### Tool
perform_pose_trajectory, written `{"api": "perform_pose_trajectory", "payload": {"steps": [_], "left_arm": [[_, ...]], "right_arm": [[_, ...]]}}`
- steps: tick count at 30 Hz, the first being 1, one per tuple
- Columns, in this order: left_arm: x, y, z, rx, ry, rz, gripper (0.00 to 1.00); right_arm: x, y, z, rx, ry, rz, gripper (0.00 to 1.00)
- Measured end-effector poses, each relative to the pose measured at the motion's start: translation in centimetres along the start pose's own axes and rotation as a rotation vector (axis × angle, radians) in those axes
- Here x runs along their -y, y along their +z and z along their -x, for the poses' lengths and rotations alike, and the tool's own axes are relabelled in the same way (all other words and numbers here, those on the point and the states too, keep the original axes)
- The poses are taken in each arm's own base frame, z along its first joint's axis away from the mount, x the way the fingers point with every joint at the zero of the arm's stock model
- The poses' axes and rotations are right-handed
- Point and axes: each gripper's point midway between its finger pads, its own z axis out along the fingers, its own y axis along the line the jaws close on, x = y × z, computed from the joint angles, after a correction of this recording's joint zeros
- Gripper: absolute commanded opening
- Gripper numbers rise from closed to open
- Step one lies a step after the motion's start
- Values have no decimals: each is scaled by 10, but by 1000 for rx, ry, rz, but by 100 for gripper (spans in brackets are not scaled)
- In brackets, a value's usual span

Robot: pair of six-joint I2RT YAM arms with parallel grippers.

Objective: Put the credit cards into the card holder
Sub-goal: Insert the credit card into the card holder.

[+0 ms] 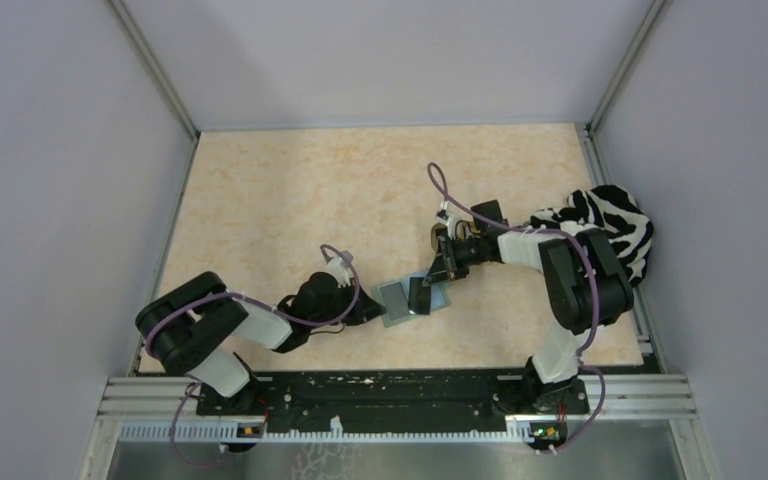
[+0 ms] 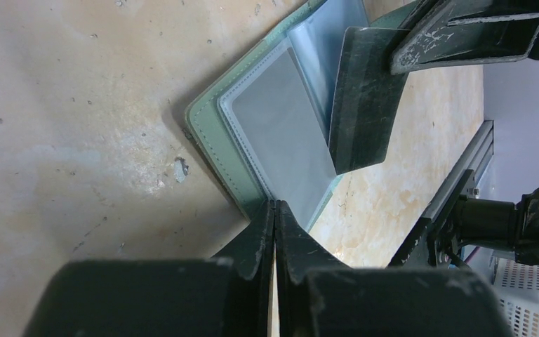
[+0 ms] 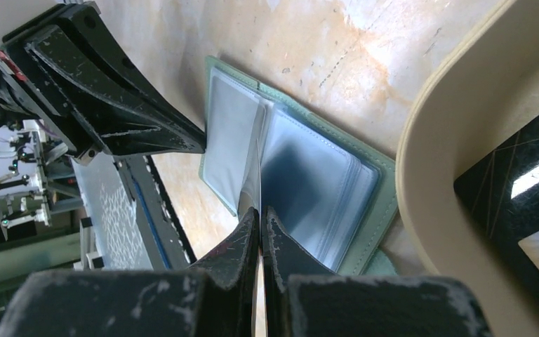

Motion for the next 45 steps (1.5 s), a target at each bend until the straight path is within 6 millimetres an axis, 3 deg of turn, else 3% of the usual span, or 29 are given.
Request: {"api": "perform_pose_trajectory", "payload": {"steps": [29, 45], "left_arm": [[0, 0, 0, -2, 3, 0, 4], [1, 1, 0, -7, 3, 1, 4]], "right_arm": [[9, 25, 2, -147, -34, -95, 0], [11, 28, 1, -196, -53, -131, 0]]}}
